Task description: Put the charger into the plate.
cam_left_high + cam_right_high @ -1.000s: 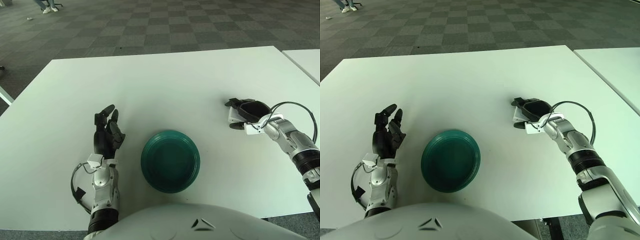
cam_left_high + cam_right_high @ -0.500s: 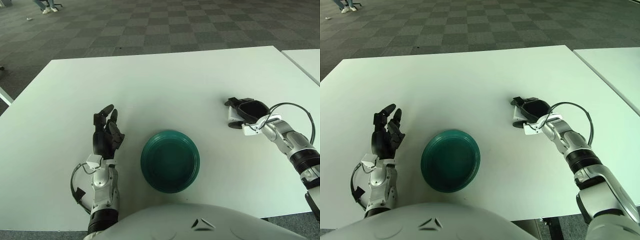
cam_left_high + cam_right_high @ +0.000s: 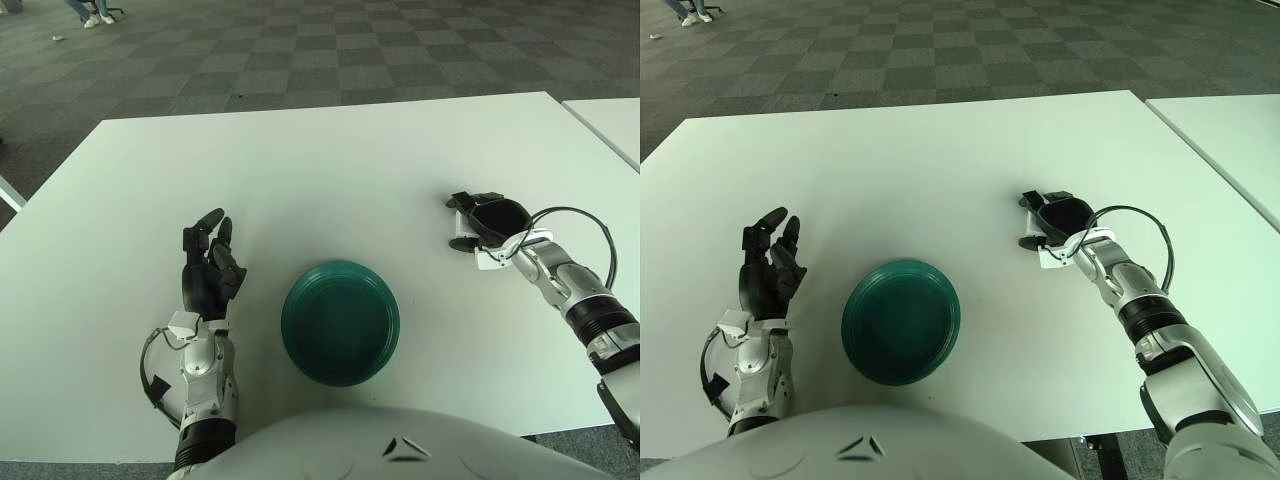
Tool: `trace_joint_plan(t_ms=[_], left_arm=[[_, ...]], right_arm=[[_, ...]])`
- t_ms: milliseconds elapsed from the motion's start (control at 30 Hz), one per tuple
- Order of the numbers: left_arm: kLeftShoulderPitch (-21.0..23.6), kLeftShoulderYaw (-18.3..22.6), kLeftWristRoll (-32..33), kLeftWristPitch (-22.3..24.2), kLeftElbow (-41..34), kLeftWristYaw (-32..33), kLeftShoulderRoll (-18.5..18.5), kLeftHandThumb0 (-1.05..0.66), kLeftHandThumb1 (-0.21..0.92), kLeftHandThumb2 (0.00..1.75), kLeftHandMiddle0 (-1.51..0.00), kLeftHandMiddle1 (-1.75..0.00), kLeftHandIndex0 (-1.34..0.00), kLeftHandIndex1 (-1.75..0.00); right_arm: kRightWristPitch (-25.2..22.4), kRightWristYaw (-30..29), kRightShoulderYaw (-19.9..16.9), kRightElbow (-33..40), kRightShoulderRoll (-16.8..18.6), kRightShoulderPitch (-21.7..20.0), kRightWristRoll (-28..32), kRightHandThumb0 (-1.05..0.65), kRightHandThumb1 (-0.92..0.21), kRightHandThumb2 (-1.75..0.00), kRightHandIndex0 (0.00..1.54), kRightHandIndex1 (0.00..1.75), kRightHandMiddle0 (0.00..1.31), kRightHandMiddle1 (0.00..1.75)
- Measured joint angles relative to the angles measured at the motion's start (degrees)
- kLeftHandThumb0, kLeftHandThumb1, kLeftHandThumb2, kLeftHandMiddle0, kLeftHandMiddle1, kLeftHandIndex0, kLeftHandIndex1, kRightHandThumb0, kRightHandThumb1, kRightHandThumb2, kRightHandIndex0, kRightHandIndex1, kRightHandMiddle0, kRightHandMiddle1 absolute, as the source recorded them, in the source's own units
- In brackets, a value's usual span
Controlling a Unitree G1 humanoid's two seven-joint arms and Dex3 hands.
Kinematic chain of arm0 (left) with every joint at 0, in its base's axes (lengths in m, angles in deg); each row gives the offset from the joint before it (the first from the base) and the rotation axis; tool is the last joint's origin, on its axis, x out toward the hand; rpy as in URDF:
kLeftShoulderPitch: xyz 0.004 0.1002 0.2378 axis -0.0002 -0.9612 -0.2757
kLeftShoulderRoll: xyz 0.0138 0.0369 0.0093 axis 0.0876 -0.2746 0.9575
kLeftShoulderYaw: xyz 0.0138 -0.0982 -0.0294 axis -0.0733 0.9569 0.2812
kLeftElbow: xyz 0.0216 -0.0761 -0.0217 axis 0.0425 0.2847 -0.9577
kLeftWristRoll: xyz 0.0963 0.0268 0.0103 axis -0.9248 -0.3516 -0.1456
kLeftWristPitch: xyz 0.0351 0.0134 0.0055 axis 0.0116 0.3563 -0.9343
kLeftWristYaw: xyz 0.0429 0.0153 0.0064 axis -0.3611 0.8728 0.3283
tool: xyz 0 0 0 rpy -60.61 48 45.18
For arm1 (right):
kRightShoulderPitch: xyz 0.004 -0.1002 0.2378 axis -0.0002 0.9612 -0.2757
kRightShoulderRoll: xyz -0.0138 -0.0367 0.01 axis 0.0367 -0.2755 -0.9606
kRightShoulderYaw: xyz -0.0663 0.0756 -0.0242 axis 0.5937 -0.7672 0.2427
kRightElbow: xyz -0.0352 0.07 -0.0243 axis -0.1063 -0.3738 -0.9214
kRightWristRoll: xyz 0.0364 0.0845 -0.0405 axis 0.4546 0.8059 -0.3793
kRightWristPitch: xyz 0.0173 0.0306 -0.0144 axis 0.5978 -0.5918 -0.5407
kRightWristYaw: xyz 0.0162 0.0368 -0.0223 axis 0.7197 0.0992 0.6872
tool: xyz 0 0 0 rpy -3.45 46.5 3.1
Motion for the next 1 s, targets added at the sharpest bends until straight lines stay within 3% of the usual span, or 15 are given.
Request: trace_joint_plan(t_ms=[67,133,167,200,267,367,467,567,633,1000], left_arm=[[0.0,0.0,0.0,0.0,0.0,-0.1,0.0,-0.88,0.92,0.94,-0.4,-0.06,0.0,-1.1],[0.0,0.0,0.0,0.0,0.0,-0.1,0.0,-0.87,0.92,0.95,-0.4,-0.06,0.0,-1.1],[0.0,0.0,0.0,0.0,0.0,-0.1,0.0,-0.87,0.92,0.95,-0.4,-0.07,0.0,-1.1],[0.0,0.0,0.0,0.0,0.0,-0.1,0.0,-0.87,0.92,0.95,-0.4,-0.07,0.0,-1.1],[0.0,0.0,0.0,0.0,0.0,-0.1,0.0,-0.87,0.92,0.95,-0.4,-0.06,0.0,-1.08],[0.0,0.0,0.0,-0.1,0.0,-0.1,0.0,-0.87,0.92,0.95,-0.38,-0.06,0.0,-1.06],[0.0,0.0,0.0,-0.5,-0.1,-0.1,0.0,-0.86,0.92,0.95,-0.37,-0.05,0.0,-1.02],[0.0,0.0,0.0,-0.8,-0.1,-0.1,0.0,-0.86,0.92,0.95,-0.37,-0.05,0.0,-1.01],[0.0,0.0,0.0,-0.9,-0.1,-0.1,0.0,-0.86,0.92,0.95,-0.37,-0.05,0.0,-1.01],[-0.2,0.0,0.0,-1.3,-0.3,-0.1,0.0,-0.88,0.92,0.95,-0.39,-0.06,0.0,-1.01]], right_arm=[[0.0,-0.2,0.0,-0.3,0.2,-0.1,0.1,-0.89,-0.92,-0.44,0.46,0.18,0.0,0.94],[0.0,-0.9,0.0,-0.7,0.4,-0.2,0.2,-0.87,-0.92,-0.41,0.4,0.69,0.03,1.22],[0.2,-1.2,0.0,-1.0,0.5,-0.3,0.3,-0.85,-0.92,-0.4,0.4,1.07,0.05,1.32],[0.3,-1.6,0.0,-1.2,0.6,-0.3,0.4,-0.84,-0.92,-0.39,0.41,1.32,0.07,1.39],[0.5,-2.6,0.0,-1.5,0.9,-0.3,0.5,-0.81,-0.92,-0.37,0.42,1.53,0.09,1.49],[0.8,-4.0,0.0,-2.0,1.4,-0.7,0.7,-0.74,-0.89,-0.38,0.48,1.66,0.11,1.63],[0.9,-4.9,0.0,-2.9,1.7,-1.3,0.9,-0.66,-0.78,-0.52,0.56,1.72,0.14,1.72],[1.0,-5.1,0.1,-3.6,1.7,-1.8,1.3,-0.48,-0.71,-0.74,0.62,1.74,0.28,1.74],[1.0,-5.2,0.2,-3.9,1.7,-2.1,1.3,-0.44,-0.69,-0.79,0.65,1.74,0.31,1.74],[2.7,-6.9,1.3,-7.1,1.1,-2.9,1.2,-0.39,-0.66,-0.87,0.72,1.75,0.35,1.75]])
